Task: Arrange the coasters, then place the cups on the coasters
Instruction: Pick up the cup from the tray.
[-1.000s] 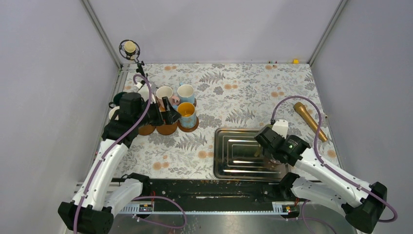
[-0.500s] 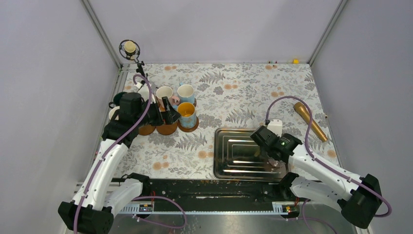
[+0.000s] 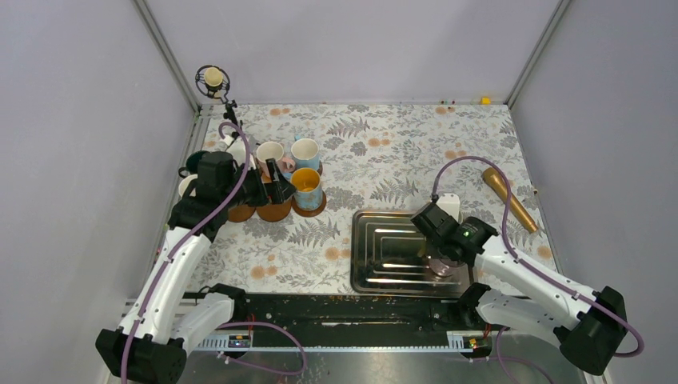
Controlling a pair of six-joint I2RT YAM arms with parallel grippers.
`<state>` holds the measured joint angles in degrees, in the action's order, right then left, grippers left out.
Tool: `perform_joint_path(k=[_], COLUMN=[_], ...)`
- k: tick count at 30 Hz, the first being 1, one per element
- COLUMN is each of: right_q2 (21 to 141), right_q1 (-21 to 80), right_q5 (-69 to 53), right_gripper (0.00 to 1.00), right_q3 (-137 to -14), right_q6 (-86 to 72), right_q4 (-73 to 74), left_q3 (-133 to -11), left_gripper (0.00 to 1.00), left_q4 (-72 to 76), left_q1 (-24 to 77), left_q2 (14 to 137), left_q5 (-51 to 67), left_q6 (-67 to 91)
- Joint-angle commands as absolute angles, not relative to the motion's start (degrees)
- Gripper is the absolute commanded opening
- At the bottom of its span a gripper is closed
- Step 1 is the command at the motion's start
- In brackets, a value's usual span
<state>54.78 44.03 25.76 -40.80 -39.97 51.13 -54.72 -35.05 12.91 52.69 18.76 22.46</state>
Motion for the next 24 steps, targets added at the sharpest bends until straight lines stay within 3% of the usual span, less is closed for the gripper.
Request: perform_joint_path(k=[1,9,24], right_q2=[54.13,56.07,76.92], right_q1=[43.93,49.24,60.84], right_q5=[17.69,16.55,19.31], right_gripper=[0.0,0.0,0.0], right_q3=[-45.42,-54.05,-68.14], right_q6=[-40.52,-41.45,-40.92], right_q4=[49.43,50.12,46.84], left_q3=[-55.28,-55.01,-55.1], left_gripper=[0.99,0.99,0.99], left_q4=[-34.59,-35.26,-36.56], left_q1=[13.08,13.04,13.02], left_q2=[52.06,51.24,48.75], left_q5=[14.26,11.86,3.79], left_q6=[22.26,22.92,23.18])
